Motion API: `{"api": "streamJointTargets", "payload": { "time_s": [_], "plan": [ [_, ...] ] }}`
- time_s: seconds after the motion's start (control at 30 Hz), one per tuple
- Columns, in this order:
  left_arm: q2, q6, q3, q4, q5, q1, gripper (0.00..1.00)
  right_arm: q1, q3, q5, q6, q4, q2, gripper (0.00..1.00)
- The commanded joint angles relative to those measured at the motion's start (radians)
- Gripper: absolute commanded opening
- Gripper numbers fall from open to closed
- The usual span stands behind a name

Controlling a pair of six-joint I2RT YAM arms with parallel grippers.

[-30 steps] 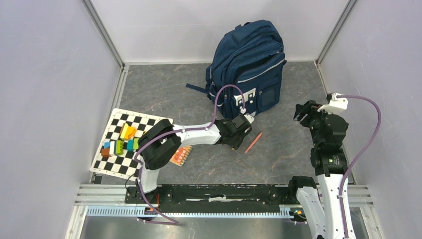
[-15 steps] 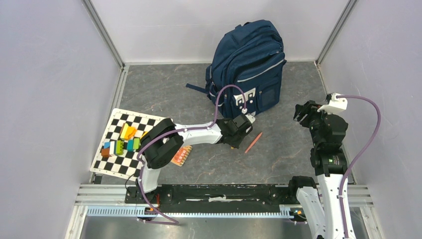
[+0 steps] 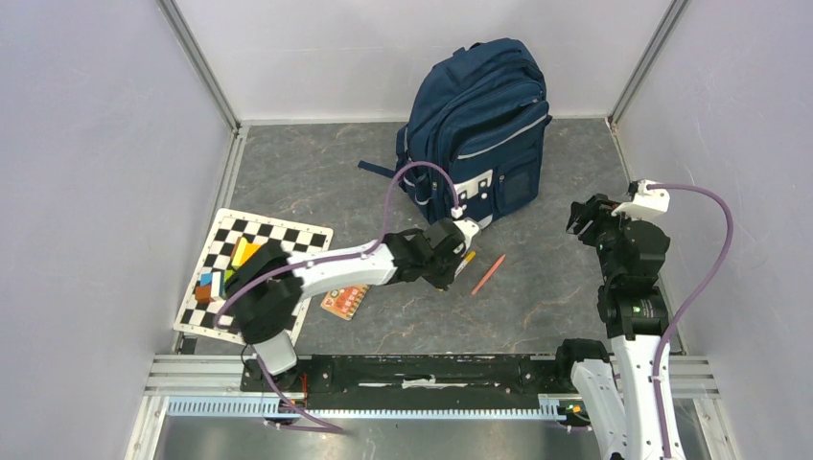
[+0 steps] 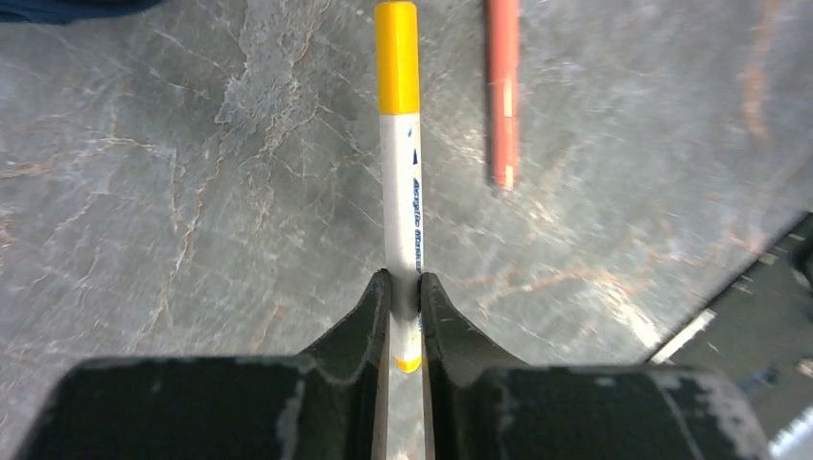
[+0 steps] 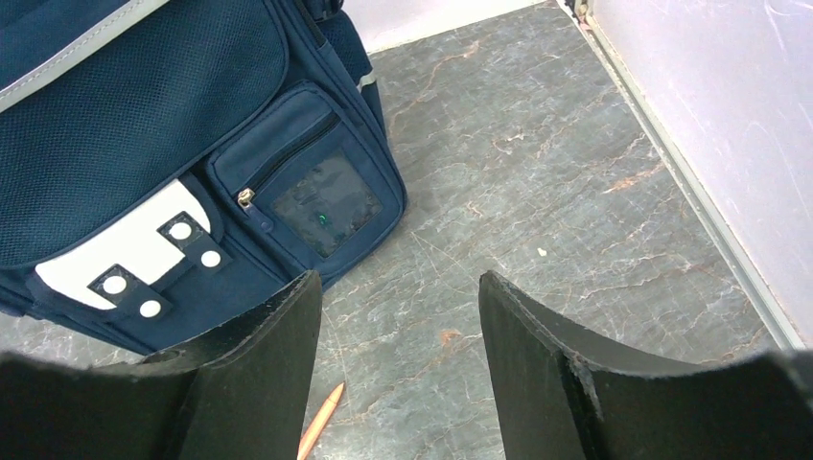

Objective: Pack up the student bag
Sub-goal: Pick up the stationery from the center of the board, then place the stationery in the student bag.

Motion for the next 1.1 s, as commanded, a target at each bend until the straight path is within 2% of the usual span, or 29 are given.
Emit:
{"api": "streamJointTargets", "payload": {
  "time_s": [0.0, 0.17, 0.33, 0.47, 0.57, 0.87, 1.07],
  "plan": [
    [-0.195, 0.064, -0.03, 0.068, 0.05, 0.0, 0.04, -0.002, 0.008, 0.05, -0.027, 0.031, -0.006, 0.66],
    [-0.369, 0.178, 0.018, -0.015, -0.001, -0.001, 0.04, -0.002, 0.008, 0.087, -0.037, 0.04, -0.007, 0.67],
    [-0.415, 0.33, 0.209, -0.131, -0.086, 0.005, 0.04, -0.002, 0.01, 0.098, -0.035, 0.056, -0.005, 0.66],
    [-0.35, 0.415, 0.396, -0.138, -0.082, 0.048, 0.04, -0.002, 0.012, 0.097, -0.03, 0.07, -0.004, 0.66],
    [-0.285, 0.462, 0.516, -0.083, -0.049, 0.093, 0.04, -0.002, 0.016, 0.097, -0.03, 0.079, 0.0, 0.66],
    [-0.039, 0.469, 0.845, 0.037, 0.114, 0.227, 0.04, -0.002, 0.038, 0.085, -0.034, 0.091, 0.012, 0.66],
    [0.049, 0.432, 0.924, 0.062, 0.185, 0.272, 0.03, -0.002, 0.035, 0.091, -0.034, 0.096, 0.007, 0.67]
  ]
}}
